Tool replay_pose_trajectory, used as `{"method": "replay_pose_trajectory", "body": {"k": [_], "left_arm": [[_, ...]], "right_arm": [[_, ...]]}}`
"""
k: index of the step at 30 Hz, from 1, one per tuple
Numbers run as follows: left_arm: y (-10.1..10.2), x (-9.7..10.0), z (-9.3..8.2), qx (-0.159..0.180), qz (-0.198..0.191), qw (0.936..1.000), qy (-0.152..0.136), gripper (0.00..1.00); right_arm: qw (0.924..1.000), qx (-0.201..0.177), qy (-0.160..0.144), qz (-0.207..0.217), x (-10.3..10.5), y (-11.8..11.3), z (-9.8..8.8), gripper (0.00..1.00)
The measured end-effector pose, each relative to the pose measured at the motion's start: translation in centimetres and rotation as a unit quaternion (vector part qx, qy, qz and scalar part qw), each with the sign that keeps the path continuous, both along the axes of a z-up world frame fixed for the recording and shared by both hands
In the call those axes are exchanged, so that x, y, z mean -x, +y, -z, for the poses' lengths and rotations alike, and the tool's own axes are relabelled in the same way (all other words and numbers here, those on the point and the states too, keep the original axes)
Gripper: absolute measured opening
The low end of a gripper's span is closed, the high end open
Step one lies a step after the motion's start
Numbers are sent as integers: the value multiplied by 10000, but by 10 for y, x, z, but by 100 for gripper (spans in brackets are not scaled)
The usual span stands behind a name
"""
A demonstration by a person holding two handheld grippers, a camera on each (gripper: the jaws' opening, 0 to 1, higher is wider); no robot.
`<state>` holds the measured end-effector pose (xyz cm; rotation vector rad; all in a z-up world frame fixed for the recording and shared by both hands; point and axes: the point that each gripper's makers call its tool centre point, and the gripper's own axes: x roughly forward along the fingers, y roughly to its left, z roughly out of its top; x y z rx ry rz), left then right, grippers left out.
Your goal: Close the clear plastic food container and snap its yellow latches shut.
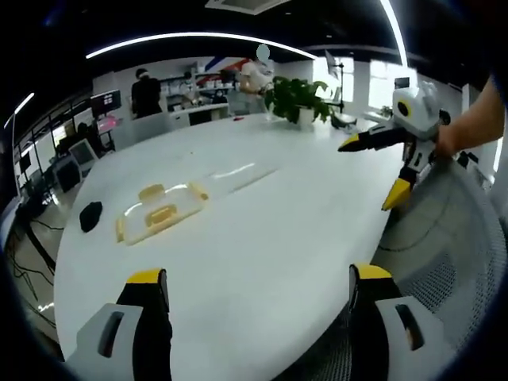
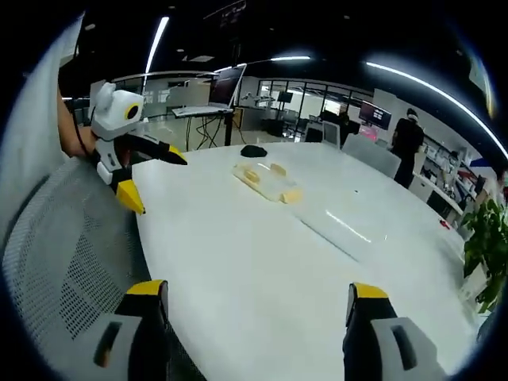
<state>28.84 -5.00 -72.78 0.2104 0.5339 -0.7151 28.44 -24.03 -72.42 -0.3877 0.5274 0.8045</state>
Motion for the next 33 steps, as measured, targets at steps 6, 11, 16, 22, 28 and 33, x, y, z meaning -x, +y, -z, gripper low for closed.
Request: {"method": "replay_pose_trajectory", "body": {"k": [6,11,16,22,28,33], "left_arm": [[2,-1,-1,33,-53,10000,-22,92],[-1,-1,-2,50,12,10000,-28,93],[-1,-1,0,27,13,10000,22,92],[-2,0,2,10,54,10000,62,92],[-2,0,3,16,40,9999,109,92],[-2,-1,3,18,46,9999,113,92]], "right_arm": [[10000,-18,13,-40,2,3,0,93],[10000,-96,20,-16,0,2,-1,94],[9999,-141,-24,-58,0,4,-4,94],[9999,-159,-21,-59,-1,4,-5,94],[9997,-230,-44,-17,-3,3,-7,93],[9998,-198,-39,-30,-3,3,-5,93]]}}
